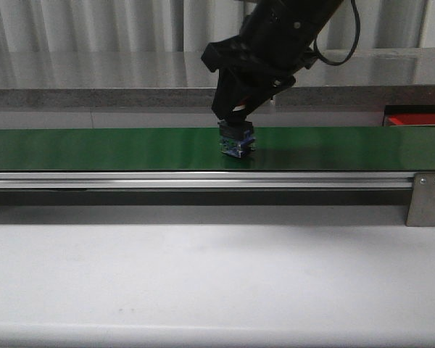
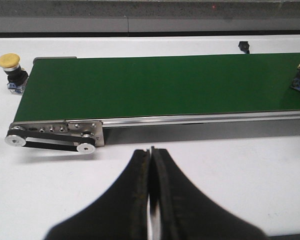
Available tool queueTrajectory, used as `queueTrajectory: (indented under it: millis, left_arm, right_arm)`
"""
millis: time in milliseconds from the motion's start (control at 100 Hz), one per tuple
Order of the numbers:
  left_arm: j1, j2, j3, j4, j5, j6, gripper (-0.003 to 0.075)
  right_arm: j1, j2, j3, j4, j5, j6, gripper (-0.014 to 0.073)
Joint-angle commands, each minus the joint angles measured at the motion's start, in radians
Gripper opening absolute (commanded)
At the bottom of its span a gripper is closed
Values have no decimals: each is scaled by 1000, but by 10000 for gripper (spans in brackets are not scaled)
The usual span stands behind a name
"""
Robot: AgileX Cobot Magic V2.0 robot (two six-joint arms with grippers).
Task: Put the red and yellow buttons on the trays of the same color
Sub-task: 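Carry the red button toward the red tray with the right gripper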
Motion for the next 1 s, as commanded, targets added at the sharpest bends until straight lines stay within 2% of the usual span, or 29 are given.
queueTrajectory:
  millis: [0, 220, 430, 580, 700, 860, 990]
  left_arm:
    - [-9, 3, -24, -23, -66, -2, -20]
    - [-9, 3, -24, -23, -66, -2, -20]
    - [-9, 3, -24, -23, -66, -2, -20]
    - [-9, 3, -24, -23, -66, -2, -20]
    - [-9, 3, -24, -23, -66, -2, -20]
    - [-9, 3, -24, -23, -66, -2, -20]
    - [-9, 3, -24, -23, -66, -2, -20]
  right_arm:
    - [-21, -61, -74, 13, 32, 12, 143]
    - [-118, -150, -187, 7, 186, 14, 143]
    - [-367, -192, -278, 5, 251, 32, 143]
    - [-557, -152, -286, 11, 182, 37, 143]
    - [-649, -96, -286, 61, 105, 37, 143]
    - [-704, -6, -294, 100, 11, 37, 143]
    - [-709, 76, -348, 99, -3, 37, 143]
